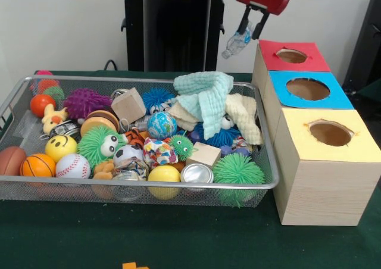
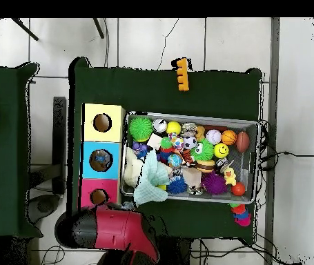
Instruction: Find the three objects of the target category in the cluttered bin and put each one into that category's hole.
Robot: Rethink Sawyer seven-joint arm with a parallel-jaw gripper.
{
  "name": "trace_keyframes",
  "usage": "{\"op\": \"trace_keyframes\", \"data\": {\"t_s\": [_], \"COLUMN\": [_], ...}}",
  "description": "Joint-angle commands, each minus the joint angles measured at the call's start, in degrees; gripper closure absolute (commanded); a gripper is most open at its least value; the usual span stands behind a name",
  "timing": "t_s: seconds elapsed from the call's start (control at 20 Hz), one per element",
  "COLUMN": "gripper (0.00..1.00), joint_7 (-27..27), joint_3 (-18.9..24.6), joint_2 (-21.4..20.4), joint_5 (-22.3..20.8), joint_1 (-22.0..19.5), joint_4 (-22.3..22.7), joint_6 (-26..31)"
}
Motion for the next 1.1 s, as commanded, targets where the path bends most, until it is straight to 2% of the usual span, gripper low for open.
{"op": "trace_keyframes", "data": {"t_s": [0.05, 0.35, 0.5, 0.65, 0.85, 1.1], "gripper": [1.00, 1.00, 1.00, 1.00, 1.00, 1.00], "joint_7": [14.14, 11.32, 11.97, 15.09, 16.66, 18.32], "joint_3": [5.35, 3.61, 2.99, 1.97, 4.68, 3.66], "joint_2": [-0.21, -1.63, -1.00, -0.54, 2.70, 6.78], "joint_5": [5.89, 4.75, 4.62, 5.21, 8.18, 8.96], "joint_1": [-0.44, -0.76, -0.43, 1.60, 0.62, 1.76], "joint_4": [3.18, -0.03, -3.10, -6.73, -10.38, -17.39], "joint_6": [-1.91, 4.39, 7.45, 10.54, 9.70, 12.33]}}
